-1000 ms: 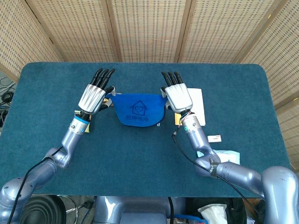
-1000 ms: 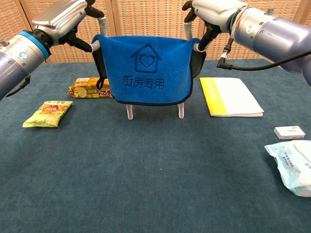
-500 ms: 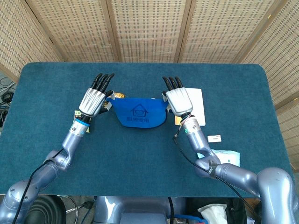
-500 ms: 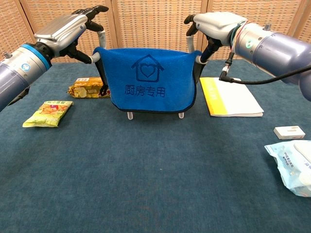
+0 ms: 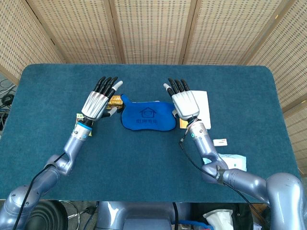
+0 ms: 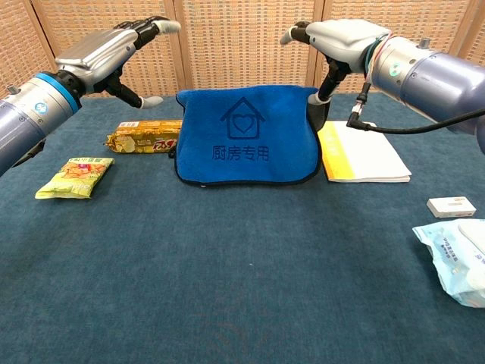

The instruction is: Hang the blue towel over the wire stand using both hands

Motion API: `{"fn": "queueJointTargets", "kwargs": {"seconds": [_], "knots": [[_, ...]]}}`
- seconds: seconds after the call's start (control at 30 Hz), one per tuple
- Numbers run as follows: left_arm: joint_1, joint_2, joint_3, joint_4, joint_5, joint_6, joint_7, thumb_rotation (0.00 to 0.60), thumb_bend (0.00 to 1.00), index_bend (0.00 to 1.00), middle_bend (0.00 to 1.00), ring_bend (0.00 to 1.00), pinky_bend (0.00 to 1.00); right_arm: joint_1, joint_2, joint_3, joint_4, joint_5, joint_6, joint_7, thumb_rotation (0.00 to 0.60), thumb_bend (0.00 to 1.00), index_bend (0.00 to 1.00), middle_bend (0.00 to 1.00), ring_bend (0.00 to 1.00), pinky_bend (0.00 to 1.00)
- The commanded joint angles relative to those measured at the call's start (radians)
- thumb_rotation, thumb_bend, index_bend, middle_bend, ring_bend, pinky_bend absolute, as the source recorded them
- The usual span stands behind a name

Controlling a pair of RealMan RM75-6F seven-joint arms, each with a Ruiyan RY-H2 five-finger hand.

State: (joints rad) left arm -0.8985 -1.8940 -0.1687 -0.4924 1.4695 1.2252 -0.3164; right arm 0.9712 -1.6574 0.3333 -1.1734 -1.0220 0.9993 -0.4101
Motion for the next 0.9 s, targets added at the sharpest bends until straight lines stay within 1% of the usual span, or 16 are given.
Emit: {"fn": "queueJointTargets", "kwargs": {"seconds": [0.03, 0.2, 0.27, 0.3, 0.37, 0.43, 0.5, 0.53, 0.57, 0.63, 0.7, 0.73, 0.8, 0.9], "knots": [[0.006, 0.008, -0.003, -0.013, -0.003, 0.008, -0.001, 0.6, 0.19, 0.0, 0.0, 0.0, 0.0, -0.007, 0.007, 0.001, -0.011, -0.002, 0.012, -0.008, 0.6, 0.23, 0.0, 0.0, 0.0, 0.05], [0.028, 0.042, -0.004, -0.059, -0.002, 0.041, -0.003, 0.6, 0.18, 0.0, 0.0, 0.0, 0.0, -0.031, 0.038, -0.002, -0.056, -0.007, 0.041, -0.017, 0.6, 0.23, 0.0, 0.0, 0.0, 0.05], [0.046, 0.068, -0.006, -0.099, -0.005, 0.06, 0.002, 0.6, 0.18, 0.0, 0.0, 0.0, 0.0, -0.047, 0.06, -0.009, -0.084, -0.013, 0.055, -0.025, 0.6, 0.23, 0.0, 0.0, 0.0, 0.05], [0.068, 0.092, -0.006, -0.136, -0.008, 0.085, 0.008, 0.6, 0.18, 0.0, 0.0, 0.0, 0.0, -0.064, 0.086, -0.017, -0.113, -0.015, 0.068, -0.036, 0.6, 0.22, 0.0, 0.0, 0.0, 0.05], [0.093, 0.126, -0.002, -0.191, -0.008, 0.104, 0.023, 0.6, 0.18, 0.0, 0.0, 0.0, 0.0, -0.083, 0.117, -0.022, -0.153, -0.019, 0.082, -0.04, 0.6, 0.18, 0.0, 0.0, 0.0, 0.05], [0.11, 0.149, -0.001, -0.227, -0.011, 0.114, 0.035, 0.6, 0.16, 0.0, 0.0, 0.0, 0.0, -0.095, 0.136, -0.024, -0.175, -0.022, 0.092, -0.04, 0.6, 0.09, 0.0, 0.0, 0.0, 0.03], [0.136, 0.182, 0.0, -0.281, -0.018, 0.127, 0.053, 0.6, 0.15, 0.0, 0.0, 0.0, 0.0, -0.115, 0.163, -0.029, -0.205, -0.024, 0.105, -0.04, 0.6, 0.02, 0.0, 0.0, 0.0, 0.01], [0.151, 0.2, 0.001, -0.312, -0.022, 0.136, 0.062, 0.6, 0.13, 0.0, 0.0, 0.0, 0.0, -0.126, 0.179, -0.031, -0.222, -0.024, 0.114, -0.039, 0.6, 0.0, 0.0, 0.0, 0.0, 0.01], [0.169, 0.222, 0.004, -0.345, -0.026, 0.147, 0.071, 0.6, 0.12, 0.0, 0.0, 0.0, 0.0, -0.14, 0.198, -0.034, -0.242, -0.026, 0.124, -0.035, 0.6, 0.0, 0.0, 0.0, 0.0, 0.0], [0.232, 0.299, 0.017, -0.473, -0.04, 0.175, 0.113, 0.6, 0.07, 0.0, 0.0, 0.0, 0.0, -0.189, 0.26, -0.047, -0.316, -0.048, 0.165, -0.016, 0.6, 0.0, 0.0, 0.0, 0.0, 0.0], [0.269, 0.341, 0.025, -0.547, -0.053, 0.188, 0.138, 0.6, 0.03, 0.0, 0.0, 0.0, 0.0, -0.218, 0.294, -0.057, -0.355, -0.066, 0.191, -0.002, 0.6, 0.0, 0.0, 0.0, 0.0, 0.0], [0.304, 0.377, 0.035, -0.606, -0.068, 0.198, 0.159, 0.6, 0.01, 0.0, 0.0, 0.0, 0.0, -0.246, 0.32, -0.068, -0.386, -0.084, 0.218, 0.012, 0.6, 0.0, 0.0, 0.0, 0.0, 0.0], [0.367, 0.439, 0.056, -0.726, -0.093, 0.219, 0.195, 0.6, 0.0, 0.0, 0.0, 0.0, 0.0, -0.299, 0.365, -0.092, -0.445, -0.119, 0.264, 0.046, 0.6, 0.0, 0.0, 0.0, 0.0, 0.0], [0.437, 0.498, 0.085, -0.844, -0.121, 0.242, 0.233, 0.6, 0.0, 0.0, 0.0, 0.0, 0.0, -0.366, 0.408, -0.128, -0.504, -0.165, 0.324, 0.09, 0.6, 0.0, 0.0, 0.0, 0.0, 0.0]]}}
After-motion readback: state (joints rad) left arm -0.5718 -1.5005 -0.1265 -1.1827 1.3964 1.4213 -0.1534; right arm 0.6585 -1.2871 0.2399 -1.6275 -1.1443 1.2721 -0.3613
